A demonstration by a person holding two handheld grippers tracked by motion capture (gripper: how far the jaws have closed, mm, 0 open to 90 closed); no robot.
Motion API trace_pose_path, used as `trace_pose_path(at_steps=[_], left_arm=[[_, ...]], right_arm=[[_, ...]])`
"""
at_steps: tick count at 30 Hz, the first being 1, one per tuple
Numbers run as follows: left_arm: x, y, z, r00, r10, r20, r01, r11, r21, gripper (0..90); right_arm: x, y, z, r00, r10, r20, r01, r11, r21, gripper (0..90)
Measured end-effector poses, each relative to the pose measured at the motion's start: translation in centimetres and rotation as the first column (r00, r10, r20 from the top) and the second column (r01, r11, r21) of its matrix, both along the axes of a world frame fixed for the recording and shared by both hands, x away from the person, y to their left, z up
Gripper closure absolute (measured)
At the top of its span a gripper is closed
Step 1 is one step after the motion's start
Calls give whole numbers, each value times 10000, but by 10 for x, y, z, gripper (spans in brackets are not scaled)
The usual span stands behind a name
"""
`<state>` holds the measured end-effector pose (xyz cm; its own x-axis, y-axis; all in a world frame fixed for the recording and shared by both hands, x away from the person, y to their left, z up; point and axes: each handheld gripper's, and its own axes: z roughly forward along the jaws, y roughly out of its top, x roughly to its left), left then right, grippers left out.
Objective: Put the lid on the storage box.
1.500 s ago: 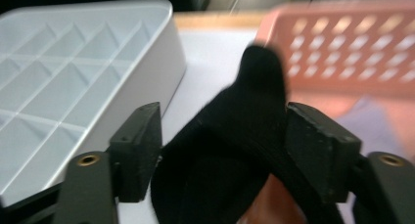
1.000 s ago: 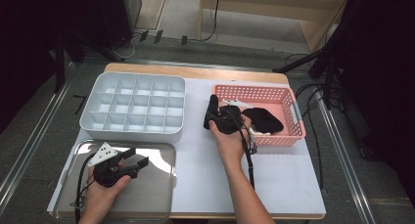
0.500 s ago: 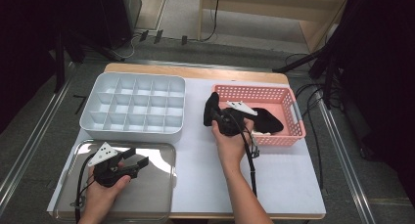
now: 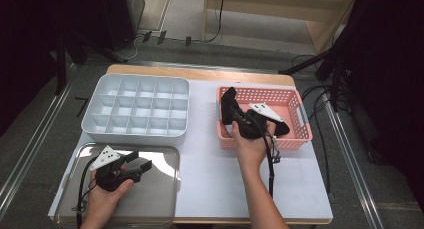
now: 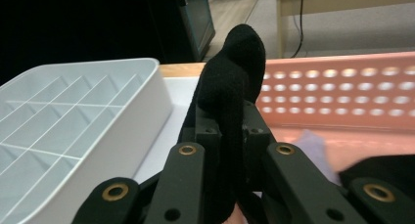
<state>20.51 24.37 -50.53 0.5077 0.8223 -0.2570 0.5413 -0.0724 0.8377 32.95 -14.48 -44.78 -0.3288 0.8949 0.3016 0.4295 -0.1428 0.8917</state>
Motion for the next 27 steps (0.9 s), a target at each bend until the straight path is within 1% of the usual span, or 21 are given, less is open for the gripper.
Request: trace_pose_path(at_steps=[2,3,6,10,12,13,17,20,21,23,24,25,27], left_arm=[[0,0,0,10000,0,-3,0,10000,11,336],[0,0,0,10000,-4,-5,4,10000,13,336],[0,0,0,10000,10,-8,-10,10000,55,336],[0,0,0,10000,59,-4,-59,10000,43,336],[0,-1,0,10000,99,0,-99,9999,30,336],[0,0,0,10000,98,-1,-98,9999,37,336],[-1,0,0,10000,92,14,-92,9999,49,335],[-1,-1,0,9999,121,45,-121,9999,44,335],[-1,-1,0,9999,126,53,-126,9999,47,335],[-1,-1,0,9999,137,79,-137,9999,56,335],[-1,-1,0,9997,184,127,-184,9998,28,335],[-1,-1,0,9996,204,184,-205,9998,58,336],[-3,-1,1,9990,262,375,-264,9996,50,343]], right_arm=[[-1,-9,-3,9998,-159,153,160,9999,-29,822],[-2,-13,-5,9997,-116,208,117,9999,-45,822],[-5,-19,-9,9983,-21,576,28,9999,-117,822],[-11,-23,-10,9952,215,957,-205,9997,-121,821],[-15,-23,-9,9943,153,1059,-129,9996,-233,821],[-18,-24,-9,9930,211,1166,-200,9997,-108,821],[-27,-25,-6,9912,297,1292,-303,9995,28,820],[-39,-24,-3,9881,497,1457,-525,9985,153,820],[-45,-24,-1,9867,595,1513,-632,9978,198,820],[-54,-23,2,9836,735,1645,-778,9968,200,820],[-59,-23,4,9823,799,1693,-853,9960,251,820],[-65,-23,7,9785,890,1861,-938,9954,175,820],[-76,-22,11,9752,986,1982,-1059,9940,265,820]])
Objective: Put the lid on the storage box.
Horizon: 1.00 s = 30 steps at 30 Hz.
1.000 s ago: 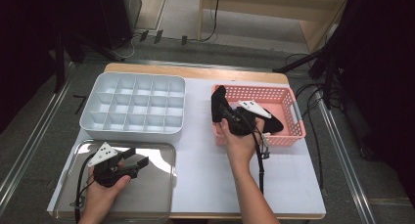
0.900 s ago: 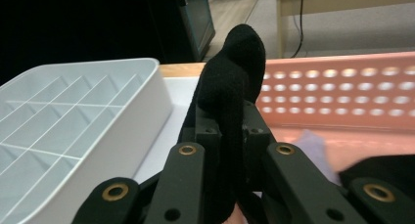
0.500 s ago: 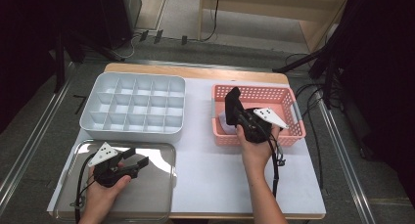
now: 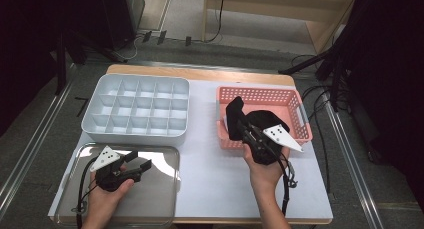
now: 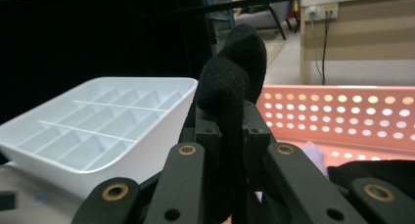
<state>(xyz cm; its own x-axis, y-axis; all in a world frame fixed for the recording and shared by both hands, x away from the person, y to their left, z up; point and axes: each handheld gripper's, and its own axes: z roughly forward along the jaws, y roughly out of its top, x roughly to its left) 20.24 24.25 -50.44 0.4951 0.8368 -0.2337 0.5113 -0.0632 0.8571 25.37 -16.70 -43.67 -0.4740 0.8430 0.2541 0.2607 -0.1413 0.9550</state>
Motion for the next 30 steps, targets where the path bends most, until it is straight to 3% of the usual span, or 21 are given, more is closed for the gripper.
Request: trace_pose_path(at_steps=[4,7,14,23,25,27,30], left_arm=[[-1,-2,2,9997,161,206,-161,9999,-4,344],[-1,-2,5,9993,141,357,-141,9999,7,337],[-3,-8,12,9984,304,481,-316,9992,256,327],[-8,-35,19,9982,-240,552,233,9996,128,324],[-8,-40,19,9981,-352,512,348,9994,79,324],[-7,-47,19,9983,-465,351,472,9987,-195,322],[-4,-57,17,9987,-459,230,469,9980,-429,318]], right_arm=[[-21,0,1,9993,376,84,-377,9991,180,820],[-37,3,-6,9979,650,-26,-650,9979,-45,820],[-68,5,-36,9928,1044,-587,-1065,9938,-331,820],[-88,9,-71,9795,1236,-1593,-1429,9829,-1159,810],[-89,11,-74,9784,1093,-1753,-1310,9844,-1175,727],[-90,15,-73,9809,1272,-1470,-1419,9854,-939,561],[-91,16,-67,9836,1316,-1236,-1386,9891,-499,444]])
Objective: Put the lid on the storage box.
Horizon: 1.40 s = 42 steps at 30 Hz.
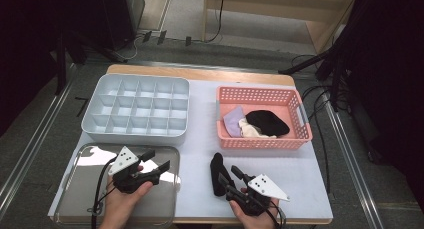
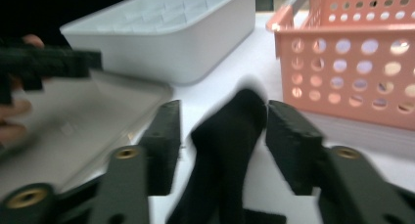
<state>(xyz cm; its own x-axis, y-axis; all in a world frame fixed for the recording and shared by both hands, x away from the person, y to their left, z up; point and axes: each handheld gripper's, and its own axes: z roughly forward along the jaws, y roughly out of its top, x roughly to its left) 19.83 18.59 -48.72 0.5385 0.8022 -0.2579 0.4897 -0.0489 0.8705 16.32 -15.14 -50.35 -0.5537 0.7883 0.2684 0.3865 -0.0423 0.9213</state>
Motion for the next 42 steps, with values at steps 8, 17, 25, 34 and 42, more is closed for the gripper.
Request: trace_pose_path(at_steps=[8,17,25,34,42], left_arm=[[1,-18,-12,9996,-218,-166,222,9994,257,313],[-2,-24,-21,9978,-613,-250,629,9956,690,306],[2,-20,-22,9956,-676,-642,693,9973,246,310],[5,-21,-22,9949,-655,-769,676,9974,251,317],[1,-19,-22,9968,-523,-598,539,9982,256,308]], right_arm=[[5,-9,-15,9956,-825,-435,796,9947,-653,530],[12,-4,-30,9874,-422,-1526,245,9930,-1157,831],[14,4,-33,9874,54,-1579,-303,9873,-1561,764],[14,-4,-29,9893,-381,-1405,273,9966,-780,510],[15,-15,-21,9912,-831,-1030,767,9950,-646,496]])
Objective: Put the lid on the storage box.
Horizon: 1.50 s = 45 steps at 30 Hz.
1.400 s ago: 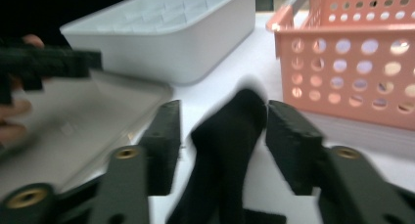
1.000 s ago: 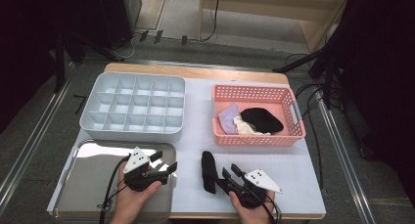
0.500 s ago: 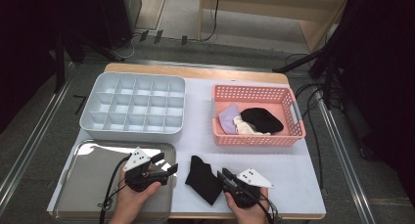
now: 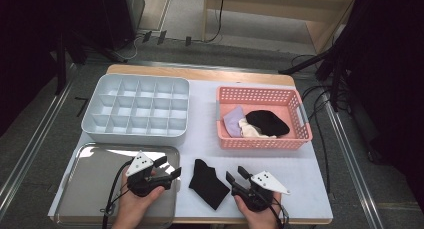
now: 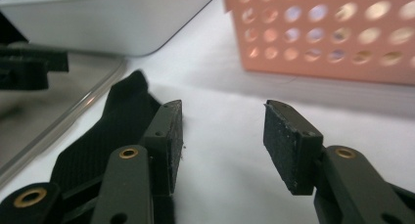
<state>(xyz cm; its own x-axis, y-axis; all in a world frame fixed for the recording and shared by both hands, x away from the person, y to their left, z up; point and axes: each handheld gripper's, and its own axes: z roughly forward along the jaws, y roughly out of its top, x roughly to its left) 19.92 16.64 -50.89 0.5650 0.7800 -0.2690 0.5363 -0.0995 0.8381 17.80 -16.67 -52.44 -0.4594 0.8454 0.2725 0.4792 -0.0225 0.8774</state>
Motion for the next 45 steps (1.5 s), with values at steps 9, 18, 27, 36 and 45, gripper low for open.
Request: trace_pose_path(at_steps=[9,18,27,36,45], left_arm=[[1,-1,0,9998,-179,56,179,9998,78,273],[-2,-4,1,9997,-7,239,-3,9992,408,180],[0,-4,0,9999,-12,165,5,9991,415,181],[-2,-3,0,9998,43,199,-50,9994,353,186],[-3,-2,1,9996,154,246,-162,9993,332,190]], right_arm=[[8,-25,15,9942,-868,632,869,9962,17,457],[27,-42,38,9793,-1521,1334,1542,9880,-53,440],[62,-50,55,9659,-2165,1419,2183,9759,29,426],[95,-47,58,9646,-2345,1207,2371,9715,-78,419],[121,-49,48,9560,-2760,992,2798,9597,-272,438]])
